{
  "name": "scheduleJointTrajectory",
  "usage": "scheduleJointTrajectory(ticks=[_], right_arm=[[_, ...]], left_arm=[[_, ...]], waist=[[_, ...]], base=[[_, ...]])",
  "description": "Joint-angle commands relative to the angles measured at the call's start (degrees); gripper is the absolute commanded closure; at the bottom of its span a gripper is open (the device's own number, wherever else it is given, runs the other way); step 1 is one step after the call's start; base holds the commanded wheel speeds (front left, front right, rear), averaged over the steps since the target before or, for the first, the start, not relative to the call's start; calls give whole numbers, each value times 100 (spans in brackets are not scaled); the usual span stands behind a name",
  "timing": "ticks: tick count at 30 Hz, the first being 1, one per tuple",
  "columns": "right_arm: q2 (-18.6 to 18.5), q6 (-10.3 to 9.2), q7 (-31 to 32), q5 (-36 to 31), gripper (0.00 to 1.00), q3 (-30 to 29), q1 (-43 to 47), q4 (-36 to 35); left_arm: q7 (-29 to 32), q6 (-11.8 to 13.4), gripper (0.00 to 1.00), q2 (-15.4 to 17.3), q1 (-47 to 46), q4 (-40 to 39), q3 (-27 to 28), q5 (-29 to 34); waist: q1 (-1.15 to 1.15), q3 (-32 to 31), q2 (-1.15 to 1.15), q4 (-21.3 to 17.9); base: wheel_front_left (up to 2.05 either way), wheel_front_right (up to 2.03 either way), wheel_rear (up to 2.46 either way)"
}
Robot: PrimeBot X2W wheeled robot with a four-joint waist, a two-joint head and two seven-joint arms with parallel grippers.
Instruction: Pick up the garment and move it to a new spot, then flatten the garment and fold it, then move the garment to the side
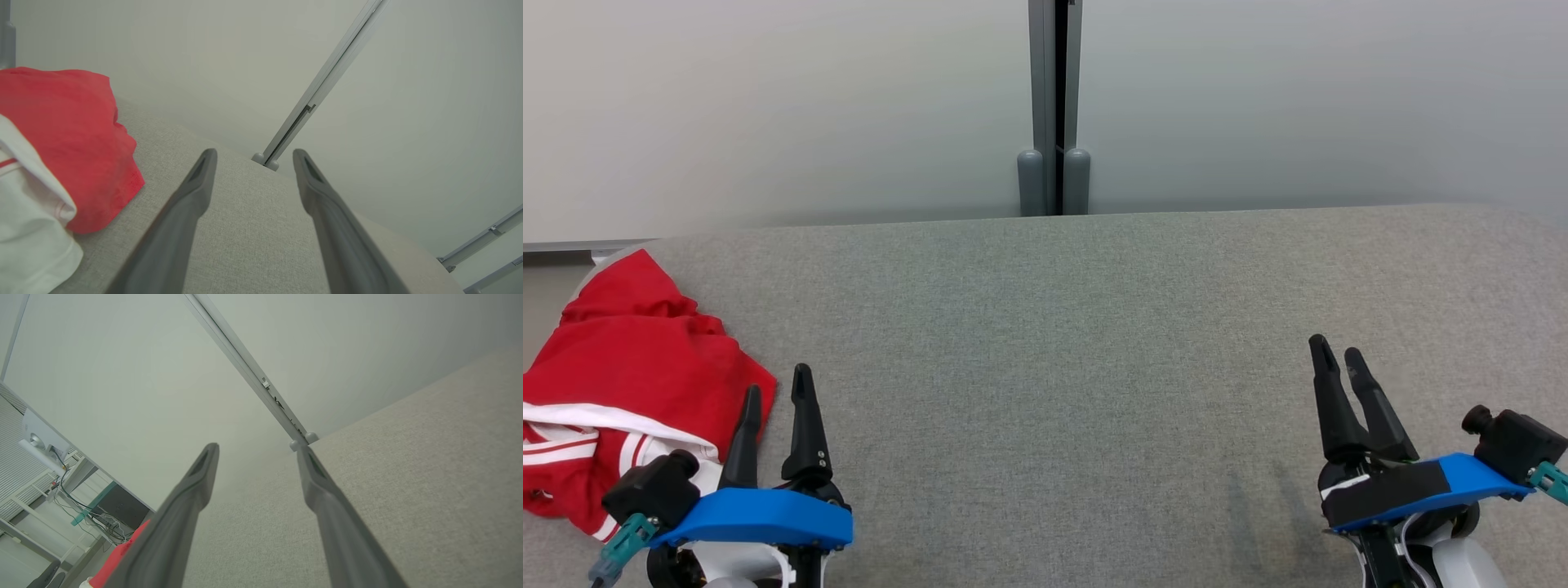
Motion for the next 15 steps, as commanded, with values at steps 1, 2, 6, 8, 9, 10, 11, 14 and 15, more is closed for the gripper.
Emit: scheduleJointTrajectory(ticks=[1, 2, 6, 8, 9, 10, 11, 14, 15], right_arm=[[-4, 11, -48, -168, 0, -25, -167, -40], [7, 11, -65, -248, 0, -48, -167, -30], [46, 11, -129, -573, 0, -129, -167, 9], [63, 11, -159, -732, 0, -159, -166, 33], [69, 11, -173, -816, 0, -169, -167, 41], [75, 11, -193, -900, 0, -185, -165, 50], [81, 12, -206, -979, 0, -198, -162, 63], [95, 12, -252, -1202, 0, -209, -161, 106], [97, 12, -264, -1278, 0, -213, -158, 138]], left_arm=[[-57, 25, 0, 46, -60, -38, -26, 149], [-69, 40, 0, 50, -62, -29, -43, 226], [-132, 109, 0, 87, -73, 4, -107, 527], [-164, 134, 0, 106, -77, 18, -137, 662], [-178, 147, 0, 113, -76, 21, -151, 722], [-195, 160, 0, 118, -75, 22, -166, 776], [-213, 170, 0, 125, -74, 22, -182, 835], [-255, 192, 0, 150, -62, 48, -235, 1024], [-267, 206, 0, 156, -63, 55, -253, 1083]], waist=[[0, -1, 0, 1], [0, -2, 0, 2], [0, -8, 0, 2], [0, -14, 0, 1], [0, -15, 0, 1], [0, -17, 0, 0], [0, -18, 0, 1], [0, -24, 0, 0], [0, -26, 0, 0]], base=[[0, 0, 0], [0, 0, 0], [0, 0, 0], [0, 0, 0], [0, 0, 0], [0, 0, 0], [0, 0, 0], [0, 0, 0], [0, 0, 0]])
